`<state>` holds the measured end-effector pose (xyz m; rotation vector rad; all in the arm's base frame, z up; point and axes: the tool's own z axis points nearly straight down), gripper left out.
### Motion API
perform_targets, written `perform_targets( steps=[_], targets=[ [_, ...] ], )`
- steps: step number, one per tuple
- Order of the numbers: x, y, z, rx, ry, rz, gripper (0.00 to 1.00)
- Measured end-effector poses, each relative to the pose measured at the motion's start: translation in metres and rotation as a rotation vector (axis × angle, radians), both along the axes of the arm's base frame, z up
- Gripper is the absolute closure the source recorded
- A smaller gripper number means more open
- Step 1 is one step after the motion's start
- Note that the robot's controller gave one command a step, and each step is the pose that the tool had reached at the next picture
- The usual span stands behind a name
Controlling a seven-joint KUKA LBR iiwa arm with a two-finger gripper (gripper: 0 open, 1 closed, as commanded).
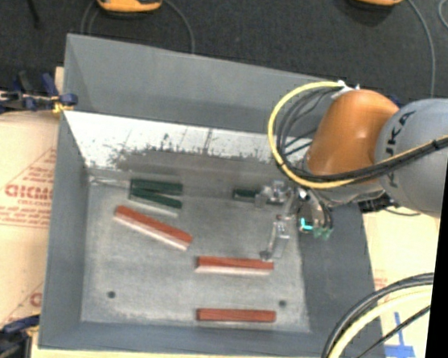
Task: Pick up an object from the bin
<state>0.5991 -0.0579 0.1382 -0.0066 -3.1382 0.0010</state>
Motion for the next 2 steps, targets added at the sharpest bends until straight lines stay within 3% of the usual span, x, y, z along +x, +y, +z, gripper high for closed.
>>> perform_targets(
  steps=[1,2],
  targets=[
    [0.002,0.000,0.005,-0.001,-0.008,0.001,0.00],
    [-0.030,0.005,-0.026,-0.002,-0.019,0.025,0.00]
  ],
)
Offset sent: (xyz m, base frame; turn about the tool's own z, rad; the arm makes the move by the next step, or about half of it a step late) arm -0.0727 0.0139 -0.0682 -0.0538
